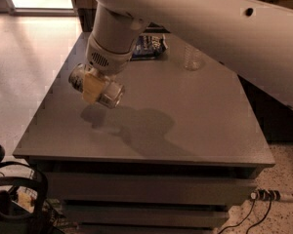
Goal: Place 7up can upright
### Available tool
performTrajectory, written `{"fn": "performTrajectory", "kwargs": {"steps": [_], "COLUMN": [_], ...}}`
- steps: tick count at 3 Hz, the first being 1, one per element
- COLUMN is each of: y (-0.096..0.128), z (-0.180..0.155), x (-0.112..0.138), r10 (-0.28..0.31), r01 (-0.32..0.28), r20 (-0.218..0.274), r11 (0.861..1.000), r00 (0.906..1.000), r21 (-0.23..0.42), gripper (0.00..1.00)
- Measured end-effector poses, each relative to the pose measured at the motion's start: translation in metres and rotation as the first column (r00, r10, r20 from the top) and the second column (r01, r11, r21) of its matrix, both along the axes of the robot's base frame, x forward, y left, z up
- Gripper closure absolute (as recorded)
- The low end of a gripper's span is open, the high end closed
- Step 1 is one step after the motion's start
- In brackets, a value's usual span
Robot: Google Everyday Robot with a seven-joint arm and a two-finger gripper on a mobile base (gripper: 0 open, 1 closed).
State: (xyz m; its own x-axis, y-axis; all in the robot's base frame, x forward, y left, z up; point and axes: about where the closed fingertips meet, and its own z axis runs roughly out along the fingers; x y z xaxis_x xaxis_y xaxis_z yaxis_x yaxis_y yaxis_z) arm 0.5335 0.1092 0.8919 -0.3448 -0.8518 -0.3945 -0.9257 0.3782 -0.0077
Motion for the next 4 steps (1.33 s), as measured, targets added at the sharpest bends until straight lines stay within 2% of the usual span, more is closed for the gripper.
{"fn": "performTrajectory", "kwargs": {"steps": [1, 3, 4], "y": [-0.016, -0.034, -0.039], "z": [0.003, 0.001, 0.000], "x": [0.008, 0.013, 0.016], "r10": [0.044, 0.047, 0.064], "r01": [-0.051, -0.089, -0.123], "r20": [0.038, 0.114, 0.137], "r11": [0.979, 0.912, 0.867], "r00": [0.9983, 0.9924, 0.9885], "r21": [0.198, 0.400, 0.483], "gripper": [1.00, 1.00, 1.00]}}
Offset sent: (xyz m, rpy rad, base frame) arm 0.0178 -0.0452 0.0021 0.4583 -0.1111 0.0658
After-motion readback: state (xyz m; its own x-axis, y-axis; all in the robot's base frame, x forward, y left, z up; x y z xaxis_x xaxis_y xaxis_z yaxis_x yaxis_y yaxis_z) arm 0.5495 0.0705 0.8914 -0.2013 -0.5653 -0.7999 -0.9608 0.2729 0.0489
